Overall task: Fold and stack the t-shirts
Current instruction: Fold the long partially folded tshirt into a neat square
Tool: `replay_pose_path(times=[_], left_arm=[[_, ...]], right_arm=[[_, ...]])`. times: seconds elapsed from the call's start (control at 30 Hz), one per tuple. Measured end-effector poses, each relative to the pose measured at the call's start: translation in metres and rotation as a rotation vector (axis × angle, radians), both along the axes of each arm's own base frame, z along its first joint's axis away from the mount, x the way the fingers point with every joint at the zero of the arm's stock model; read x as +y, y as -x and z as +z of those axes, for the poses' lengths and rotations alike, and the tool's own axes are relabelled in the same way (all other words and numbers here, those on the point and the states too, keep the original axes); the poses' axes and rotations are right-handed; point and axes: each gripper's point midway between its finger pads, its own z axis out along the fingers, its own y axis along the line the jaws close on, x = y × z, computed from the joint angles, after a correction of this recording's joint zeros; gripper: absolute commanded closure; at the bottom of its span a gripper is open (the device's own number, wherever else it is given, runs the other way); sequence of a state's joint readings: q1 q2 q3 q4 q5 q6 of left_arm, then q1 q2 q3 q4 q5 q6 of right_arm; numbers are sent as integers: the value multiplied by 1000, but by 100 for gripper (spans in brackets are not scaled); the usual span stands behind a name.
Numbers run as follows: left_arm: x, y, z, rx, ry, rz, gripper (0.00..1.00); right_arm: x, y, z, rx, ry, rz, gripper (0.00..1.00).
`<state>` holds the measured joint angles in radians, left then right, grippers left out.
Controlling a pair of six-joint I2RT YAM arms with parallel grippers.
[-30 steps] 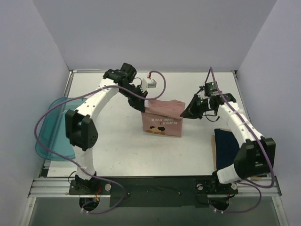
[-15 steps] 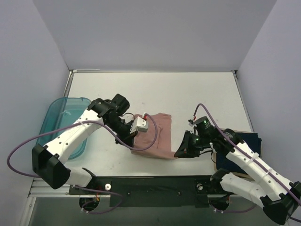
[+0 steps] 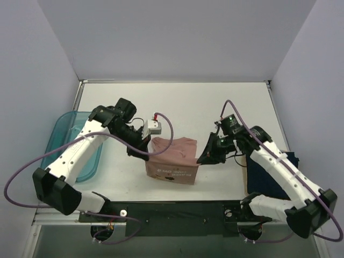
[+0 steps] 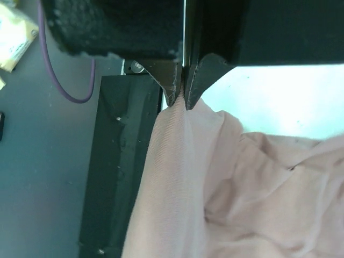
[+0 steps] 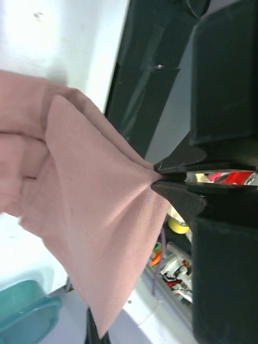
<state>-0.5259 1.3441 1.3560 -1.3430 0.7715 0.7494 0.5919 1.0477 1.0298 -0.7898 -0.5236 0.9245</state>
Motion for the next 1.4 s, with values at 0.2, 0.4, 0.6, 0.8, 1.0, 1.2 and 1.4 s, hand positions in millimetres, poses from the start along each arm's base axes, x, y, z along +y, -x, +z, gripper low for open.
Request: replay_pose_path(times=[0.2,0.4,0.6,0.8,1.0,1.2,1.4], left_arm=[[8,-60,-22,114,-81,194,100],[1,-111,-53,175,-135,279,100],[-8,-171,-83,187,-154,358,100],[-15,-199,-124,241,-185,420,100],[-25,-210,-146,259,-186,448,95],[-26,-221,-150,236,-192,468,36],[-22,-241,-138,169,-196,508,25]], right_arm=[[-2,-68,-31,65,48,-33,100],[-7,-122,-65,112,58,-63,100],[-11,-168,-98,171,42,-116,100],[-17,-202,-129,195,56,-156,100],[-25,-206,-145,218,94,-179,100],[-31,-219,-157,212,135,-200,55],[-49,-228,-160,154,226,-209,50]])
